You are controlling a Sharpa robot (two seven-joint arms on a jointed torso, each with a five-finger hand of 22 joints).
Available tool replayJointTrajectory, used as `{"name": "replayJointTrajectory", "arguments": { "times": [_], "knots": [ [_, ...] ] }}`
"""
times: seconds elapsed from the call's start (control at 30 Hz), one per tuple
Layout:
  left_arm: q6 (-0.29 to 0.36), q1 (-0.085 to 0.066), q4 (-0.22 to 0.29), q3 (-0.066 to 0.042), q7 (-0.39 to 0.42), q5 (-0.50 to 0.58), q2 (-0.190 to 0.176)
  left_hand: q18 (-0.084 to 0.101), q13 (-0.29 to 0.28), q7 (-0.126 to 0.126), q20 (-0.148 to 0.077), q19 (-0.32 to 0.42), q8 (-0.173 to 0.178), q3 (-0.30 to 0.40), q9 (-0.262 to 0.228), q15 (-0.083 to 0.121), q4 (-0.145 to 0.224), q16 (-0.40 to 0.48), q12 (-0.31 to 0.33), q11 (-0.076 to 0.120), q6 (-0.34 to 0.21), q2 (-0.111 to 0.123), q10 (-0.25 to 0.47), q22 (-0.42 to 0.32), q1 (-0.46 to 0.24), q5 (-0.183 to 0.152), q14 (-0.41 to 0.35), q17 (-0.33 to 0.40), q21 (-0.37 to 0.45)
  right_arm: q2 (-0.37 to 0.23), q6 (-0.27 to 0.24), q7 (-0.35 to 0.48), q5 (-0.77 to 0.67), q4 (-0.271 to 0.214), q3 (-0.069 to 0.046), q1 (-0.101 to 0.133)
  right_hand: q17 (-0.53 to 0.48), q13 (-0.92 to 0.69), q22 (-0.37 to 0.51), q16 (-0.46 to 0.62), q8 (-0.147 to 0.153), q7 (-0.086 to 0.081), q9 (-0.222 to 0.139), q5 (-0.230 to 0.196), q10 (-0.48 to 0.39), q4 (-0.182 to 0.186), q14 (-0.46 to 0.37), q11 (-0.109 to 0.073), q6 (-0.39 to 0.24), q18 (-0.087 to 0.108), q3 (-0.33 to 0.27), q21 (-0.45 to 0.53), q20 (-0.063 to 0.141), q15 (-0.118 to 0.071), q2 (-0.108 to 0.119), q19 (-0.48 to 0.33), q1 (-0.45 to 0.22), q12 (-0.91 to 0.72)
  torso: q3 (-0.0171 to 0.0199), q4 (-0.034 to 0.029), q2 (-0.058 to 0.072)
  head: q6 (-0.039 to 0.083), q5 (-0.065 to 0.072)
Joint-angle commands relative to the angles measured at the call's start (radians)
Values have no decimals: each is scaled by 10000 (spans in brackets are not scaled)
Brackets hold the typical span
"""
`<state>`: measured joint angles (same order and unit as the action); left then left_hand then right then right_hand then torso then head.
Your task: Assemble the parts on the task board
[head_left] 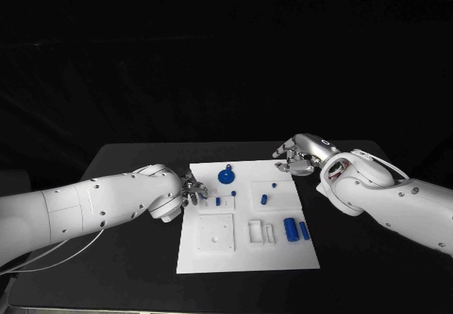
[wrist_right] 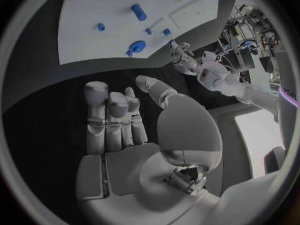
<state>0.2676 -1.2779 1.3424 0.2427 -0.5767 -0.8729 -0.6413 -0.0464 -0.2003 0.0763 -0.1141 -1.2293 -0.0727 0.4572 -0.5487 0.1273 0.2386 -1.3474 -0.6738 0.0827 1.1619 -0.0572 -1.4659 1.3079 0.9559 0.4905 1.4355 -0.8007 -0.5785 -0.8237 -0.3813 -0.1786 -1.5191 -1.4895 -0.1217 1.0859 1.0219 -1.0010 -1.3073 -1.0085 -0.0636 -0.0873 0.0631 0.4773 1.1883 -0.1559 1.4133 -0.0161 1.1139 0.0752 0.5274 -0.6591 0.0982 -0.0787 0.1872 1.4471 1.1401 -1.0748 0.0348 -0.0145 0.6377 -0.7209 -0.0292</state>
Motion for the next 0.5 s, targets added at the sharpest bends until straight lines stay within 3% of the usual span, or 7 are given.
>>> {"name": "replayJointTrajectory", "arguments": {
  "times": [0.03, 0.5],
  "knots": [
    [572, 88, -32, -5, 148, 23, 60, -70, 7, -1330, 46, 14, -64, -23, -190, -19, -70, -69, -69, 58, 3347, -87, -493, 193, -26, -3, 28, 8, -31, -2, 112, 47, 10, -7, -9, -6, -10, 22, -678, 41, 21, -46, -13, 78, -62, -27, -70, 16, 12, 182, 53, 36, -28, 12, 57, -68, -54, 54, -9, 6, 11, -26, 10],
    [426, 242, -144, -5, 161, -64, 186, -104, 5, -1336, 85, 26, -98, -59, -135, -24, -139, -84, -95, 60, 3363, -102, -493, 192, 28, -92, 25, 40, -48, 4, 126, 50, 24, -12, -9, -6, -23, 34, -677, 54, 20, -44, -13, 124, -72, -34, -76, 14, 27, 182, 67, 43, -27, 10, 52, -72, -64, 63, -2, 7, 11, -119, 51]
  ]
}}
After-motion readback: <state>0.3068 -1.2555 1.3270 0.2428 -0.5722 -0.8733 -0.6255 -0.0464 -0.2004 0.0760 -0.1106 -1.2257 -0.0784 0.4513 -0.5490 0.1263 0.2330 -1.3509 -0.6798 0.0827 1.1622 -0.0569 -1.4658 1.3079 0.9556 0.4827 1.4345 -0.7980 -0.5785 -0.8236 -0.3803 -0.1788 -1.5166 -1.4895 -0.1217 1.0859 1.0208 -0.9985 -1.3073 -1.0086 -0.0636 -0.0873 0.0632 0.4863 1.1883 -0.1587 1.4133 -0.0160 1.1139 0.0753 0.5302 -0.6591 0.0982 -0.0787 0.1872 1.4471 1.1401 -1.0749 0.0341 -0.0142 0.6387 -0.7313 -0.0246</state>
